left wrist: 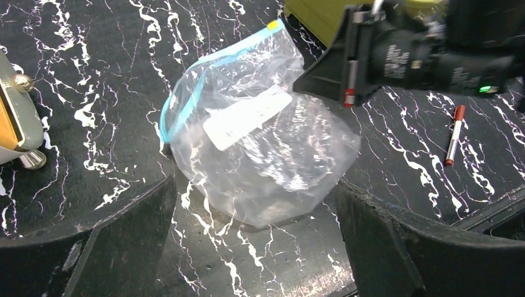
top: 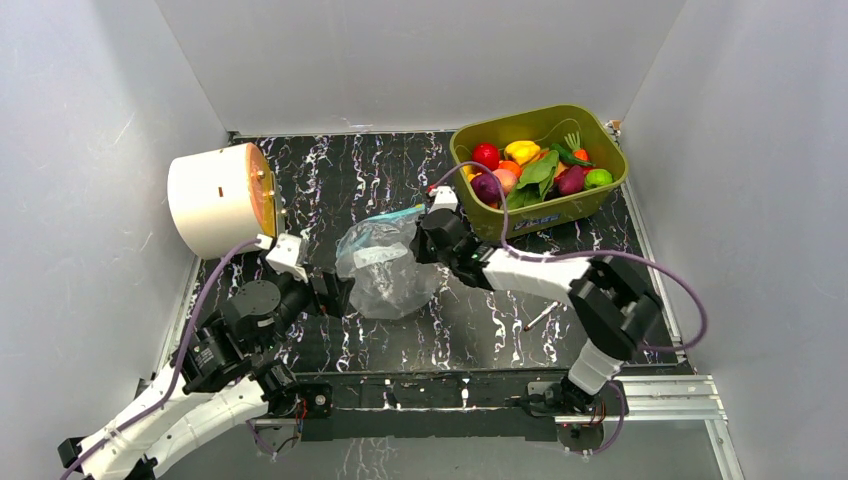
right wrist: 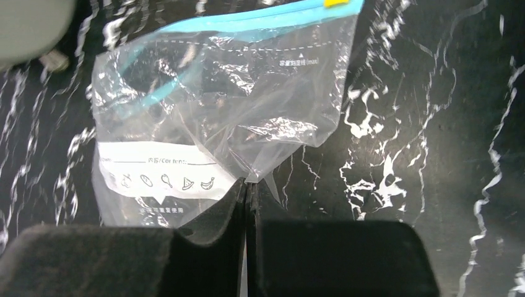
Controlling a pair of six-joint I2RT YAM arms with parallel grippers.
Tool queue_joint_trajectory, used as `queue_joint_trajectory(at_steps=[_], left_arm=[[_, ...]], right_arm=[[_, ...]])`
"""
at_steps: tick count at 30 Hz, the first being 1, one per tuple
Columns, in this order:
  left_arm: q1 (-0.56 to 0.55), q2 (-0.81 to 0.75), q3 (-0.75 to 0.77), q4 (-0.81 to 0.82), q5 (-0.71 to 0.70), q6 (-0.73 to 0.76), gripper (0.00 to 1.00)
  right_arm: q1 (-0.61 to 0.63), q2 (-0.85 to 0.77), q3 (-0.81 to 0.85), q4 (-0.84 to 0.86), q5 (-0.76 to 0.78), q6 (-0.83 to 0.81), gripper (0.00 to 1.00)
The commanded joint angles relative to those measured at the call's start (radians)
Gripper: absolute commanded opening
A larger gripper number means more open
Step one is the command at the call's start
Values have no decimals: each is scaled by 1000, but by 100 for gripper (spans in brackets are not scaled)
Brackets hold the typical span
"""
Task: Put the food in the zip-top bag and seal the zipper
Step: Pick up the zipper food storage bag at the center of the board.
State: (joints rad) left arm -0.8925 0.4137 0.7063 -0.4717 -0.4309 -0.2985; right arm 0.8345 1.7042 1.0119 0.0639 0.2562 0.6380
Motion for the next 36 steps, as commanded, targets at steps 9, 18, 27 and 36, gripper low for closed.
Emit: queue_joint_trajectory(at_steps=[9,18,27,36], left_arm=[[-5,64,13,15,146,-90,93],[-4,311,187,-13,485,-174,85],[-4,358,238,22,582,-143,83],[-4,274,229,34,597,-98,86]], right_arm=[[-5,-421,-144,2,-335,-592,0],[-5,-732,-181,-194,-674,-798,0],[-6,-923,-254,-246,-881,-846,0],[-5,-968,-278,-240,-931,-886,0]])
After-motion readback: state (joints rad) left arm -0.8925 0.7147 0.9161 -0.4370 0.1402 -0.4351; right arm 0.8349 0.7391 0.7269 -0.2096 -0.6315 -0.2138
